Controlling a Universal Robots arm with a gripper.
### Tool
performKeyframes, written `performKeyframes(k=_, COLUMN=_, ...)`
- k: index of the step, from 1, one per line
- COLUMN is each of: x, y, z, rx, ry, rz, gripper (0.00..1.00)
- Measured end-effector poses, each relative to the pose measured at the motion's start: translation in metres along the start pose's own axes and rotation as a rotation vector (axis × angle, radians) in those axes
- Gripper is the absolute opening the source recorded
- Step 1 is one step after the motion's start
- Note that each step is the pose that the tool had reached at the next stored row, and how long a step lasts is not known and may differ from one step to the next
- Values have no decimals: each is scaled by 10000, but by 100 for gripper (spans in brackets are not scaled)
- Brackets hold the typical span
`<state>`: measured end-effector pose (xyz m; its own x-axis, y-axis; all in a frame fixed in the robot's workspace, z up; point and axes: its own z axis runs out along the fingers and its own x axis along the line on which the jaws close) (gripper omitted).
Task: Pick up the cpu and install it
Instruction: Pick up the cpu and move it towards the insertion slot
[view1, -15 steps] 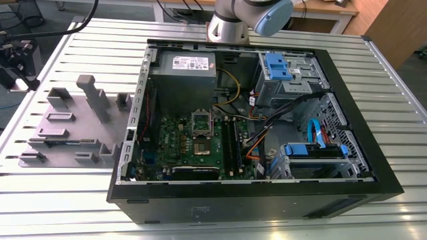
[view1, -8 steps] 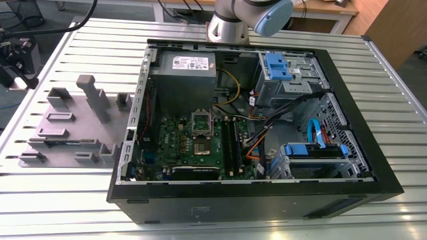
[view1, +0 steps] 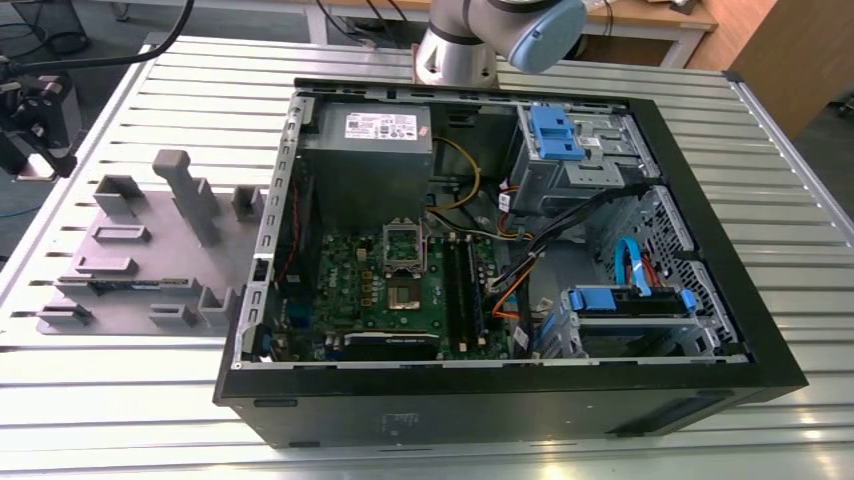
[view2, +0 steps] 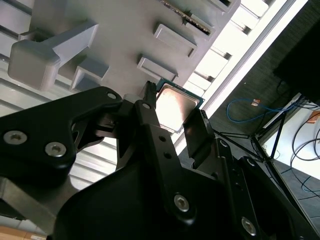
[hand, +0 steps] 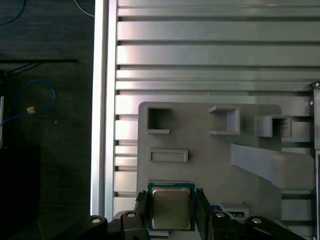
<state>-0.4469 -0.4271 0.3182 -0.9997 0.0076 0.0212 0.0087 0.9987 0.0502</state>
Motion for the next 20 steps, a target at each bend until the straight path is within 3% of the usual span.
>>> performKeyframes(k=6, x=0, y=2, z=-28, rx=-6, ry=1, rz=0, gripper=47)
performKeyframes(k=20, x=5, y=12, z=-234, rx=-24, ry=1, rz=0, gripper=47)
